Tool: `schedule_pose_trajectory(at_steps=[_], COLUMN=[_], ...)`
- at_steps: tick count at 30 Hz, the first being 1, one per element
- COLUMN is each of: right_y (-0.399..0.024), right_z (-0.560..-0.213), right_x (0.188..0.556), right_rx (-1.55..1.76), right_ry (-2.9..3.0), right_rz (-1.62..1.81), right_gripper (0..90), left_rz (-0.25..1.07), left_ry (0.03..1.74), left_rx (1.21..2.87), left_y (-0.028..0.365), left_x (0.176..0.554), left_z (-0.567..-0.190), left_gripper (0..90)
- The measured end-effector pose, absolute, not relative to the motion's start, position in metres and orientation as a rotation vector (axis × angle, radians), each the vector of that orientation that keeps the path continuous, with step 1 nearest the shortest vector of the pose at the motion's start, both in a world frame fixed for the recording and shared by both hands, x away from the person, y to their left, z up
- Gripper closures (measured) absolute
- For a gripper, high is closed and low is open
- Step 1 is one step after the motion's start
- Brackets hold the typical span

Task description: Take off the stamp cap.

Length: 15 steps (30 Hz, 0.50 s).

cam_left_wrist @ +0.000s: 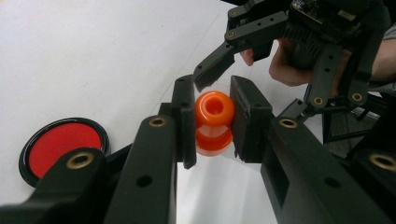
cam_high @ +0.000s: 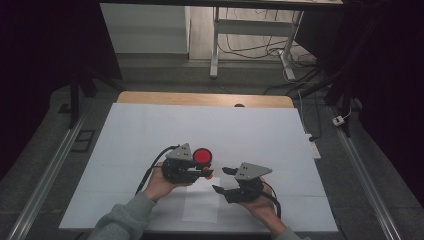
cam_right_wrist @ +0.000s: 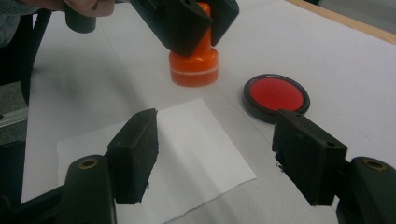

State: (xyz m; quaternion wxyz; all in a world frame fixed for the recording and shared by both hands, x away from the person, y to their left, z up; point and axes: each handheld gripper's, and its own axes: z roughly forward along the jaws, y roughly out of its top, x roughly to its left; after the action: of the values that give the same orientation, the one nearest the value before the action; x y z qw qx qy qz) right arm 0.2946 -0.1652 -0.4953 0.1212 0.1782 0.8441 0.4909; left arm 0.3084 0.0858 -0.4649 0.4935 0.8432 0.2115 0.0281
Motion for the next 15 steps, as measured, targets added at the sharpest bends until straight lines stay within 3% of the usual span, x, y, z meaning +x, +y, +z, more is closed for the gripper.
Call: schedule_pose_trajectory(at_steps=[11, 15], right_y=[-0.145, -0.139], right_z=[-0.496, -0.495], right_x=[0.297, 0.298], right_rx=[0.505, 0.501], right_ry=[2.485, 2.488], right_rz=[1.446, 1.442], right_gripper=[32.8, 37.4], left_rz=[0.077, 0.076], left_ry=[0.517, 0.517], left_rx=[2.041, 2.040], left_y=[0.085, 0.085], left_x=[0.308, 0.308], left_z=[-0.466, -0.466], left_gripper=[72.1, 72.1])
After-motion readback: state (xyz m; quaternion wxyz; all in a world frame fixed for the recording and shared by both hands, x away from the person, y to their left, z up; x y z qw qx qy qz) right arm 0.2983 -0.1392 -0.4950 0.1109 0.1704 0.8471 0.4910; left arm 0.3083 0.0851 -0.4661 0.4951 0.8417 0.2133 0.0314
